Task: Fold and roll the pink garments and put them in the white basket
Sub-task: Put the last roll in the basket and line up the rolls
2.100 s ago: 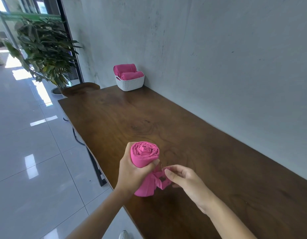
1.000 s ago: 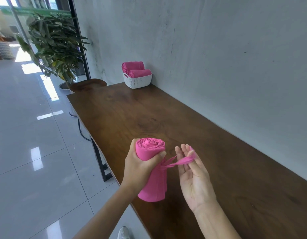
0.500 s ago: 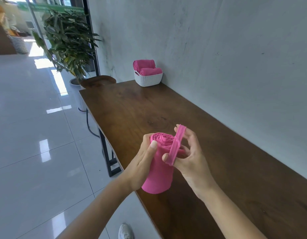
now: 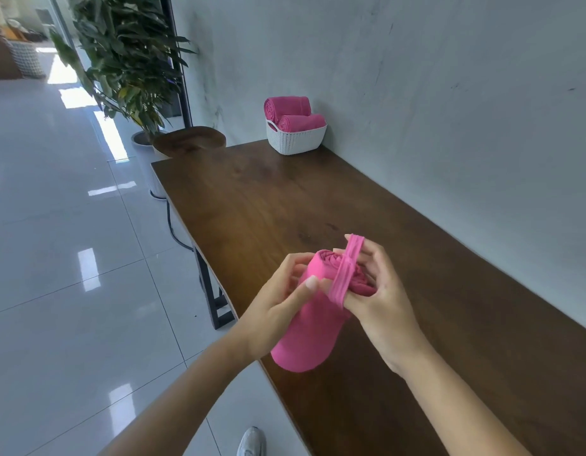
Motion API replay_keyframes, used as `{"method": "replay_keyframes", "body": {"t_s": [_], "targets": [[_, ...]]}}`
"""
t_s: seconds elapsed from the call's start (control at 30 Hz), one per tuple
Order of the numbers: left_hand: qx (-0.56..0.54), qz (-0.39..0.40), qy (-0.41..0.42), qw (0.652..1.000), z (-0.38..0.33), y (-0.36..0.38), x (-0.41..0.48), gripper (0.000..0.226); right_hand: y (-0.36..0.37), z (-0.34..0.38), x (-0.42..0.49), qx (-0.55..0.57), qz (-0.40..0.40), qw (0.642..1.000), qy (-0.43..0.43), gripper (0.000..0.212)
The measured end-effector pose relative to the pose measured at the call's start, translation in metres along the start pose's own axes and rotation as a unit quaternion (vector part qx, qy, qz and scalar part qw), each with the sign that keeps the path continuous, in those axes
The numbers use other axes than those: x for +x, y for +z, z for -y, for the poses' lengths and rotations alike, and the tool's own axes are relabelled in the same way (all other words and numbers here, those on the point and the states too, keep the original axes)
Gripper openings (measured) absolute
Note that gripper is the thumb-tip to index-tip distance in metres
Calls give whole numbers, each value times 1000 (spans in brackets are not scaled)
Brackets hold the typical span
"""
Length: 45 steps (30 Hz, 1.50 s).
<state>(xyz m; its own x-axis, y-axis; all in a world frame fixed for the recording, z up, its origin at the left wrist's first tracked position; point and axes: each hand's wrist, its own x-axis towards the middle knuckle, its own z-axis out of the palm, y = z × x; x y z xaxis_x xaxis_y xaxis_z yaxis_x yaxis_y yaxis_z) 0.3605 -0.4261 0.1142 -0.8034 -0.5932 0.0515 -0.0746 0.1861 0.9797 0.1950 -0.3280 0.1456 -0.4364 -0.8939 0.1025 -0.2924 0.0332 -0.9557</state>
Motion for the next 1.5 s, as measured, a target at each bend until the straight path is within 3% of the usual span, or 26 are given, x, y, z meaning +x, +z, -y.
{"method": "replay_keyframes", "body": {"t_s": [0.27,0.43,0.57,0.67,0.83,0.93,1.2,1.37,1.5], "targets": [[47,32,-75,996,56,-57,28,88,33,-33,65,139,-54,983,106,76],[102,36,-73,991,72,-105,55,72,55,-51,102,135,-24,980,145,78],[186,103,-80,974,69,-148,82,69,60,-53,134,115,43,982,144,89],[268,152,-62,949,56,-168,97,68,64,-47,153,100,127,977,138,79],[357,147,-20,922,41,-196,105,67,80,-28,175,29,237,960,146,68],[360,139,-41,922,42,-215,101,68,93,-15,185,-10,280,950,141,76],[365,110,-43,924,51,-270,111,72,132,2,208,-31,246,960,133,57],[374,76,-22,924,66,-312,113,72,168,6,214,-100,150,975,132,61],[349,37,-25,936,86,-345,111,75,202,1,220,-105,70,981,149,50]]}}
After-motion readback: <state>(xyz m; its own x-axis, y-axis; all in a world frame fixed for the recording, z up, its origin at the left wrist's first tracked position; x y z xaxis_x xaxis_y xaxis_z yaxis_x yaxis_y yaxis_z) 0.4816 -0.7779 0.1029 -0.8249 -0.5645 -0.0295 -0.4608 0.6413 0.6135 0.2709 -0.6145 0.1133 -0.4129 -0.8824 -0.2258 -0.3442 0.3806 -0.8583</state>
